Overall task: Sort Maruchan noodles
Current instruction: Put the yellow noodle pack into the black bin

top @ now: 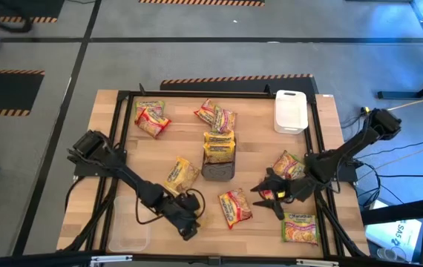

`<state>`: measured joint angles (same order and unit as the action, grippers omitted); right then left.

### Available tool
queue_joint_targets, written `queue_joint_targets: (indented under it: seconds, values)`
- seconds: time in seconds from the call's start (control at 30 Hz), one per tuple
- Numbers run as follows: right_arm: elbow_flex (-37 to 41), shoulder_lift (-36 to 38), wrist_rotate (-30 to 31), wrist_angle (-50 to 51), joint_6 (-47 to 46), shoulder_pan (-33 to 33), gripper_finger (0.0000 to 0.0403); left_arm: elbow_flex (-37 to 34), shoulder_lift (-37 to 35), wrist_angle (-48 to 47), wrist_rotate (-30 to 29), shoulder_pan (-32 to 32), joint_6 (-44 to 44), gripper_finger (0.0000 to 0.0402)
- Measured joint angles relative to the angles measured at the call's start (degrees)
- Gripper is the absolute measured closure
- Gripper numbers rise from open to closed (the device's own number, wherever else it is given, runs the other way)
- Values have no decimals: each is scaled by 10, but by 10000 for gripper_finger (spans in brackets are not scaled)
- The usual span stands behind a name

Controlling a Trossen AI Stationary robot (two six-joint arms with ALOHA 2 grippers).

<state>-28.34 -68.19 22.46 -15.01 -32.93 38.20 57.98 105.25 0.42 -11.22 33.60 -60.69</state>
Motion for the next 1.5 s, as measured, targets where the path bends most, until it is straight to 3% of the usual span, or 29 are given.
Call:
queue_joint_targets:
  seconds: [0.27,0.5,0.7,0.83,1.0,1.27,1.5]
  values:
    - [0,-100,-5,-136,-54,16,176,0,49,114,-46,-13,103,214]
    - [-17,-141,6,-182,-59,15,176,1,25,142,-114,-9,160,214]
    - [-37,-142,71,-181,-58,10,176,1,5,132,-122,24,94,214]
    - [-61,-157,35,-178,-61,-13,168,2,7,76,-148,61,21,214]
    - [-143,-226,-50,-101,-78,-52,125,2,29,48,-187,88,-23,214]
    - [-321,-337,-117,175,-124,-99,96,3,51,55,-188,91,-33,214]
    - [-381,-393,-184,199,-151,-132,96,2,61,50,-182,96,-33,214]
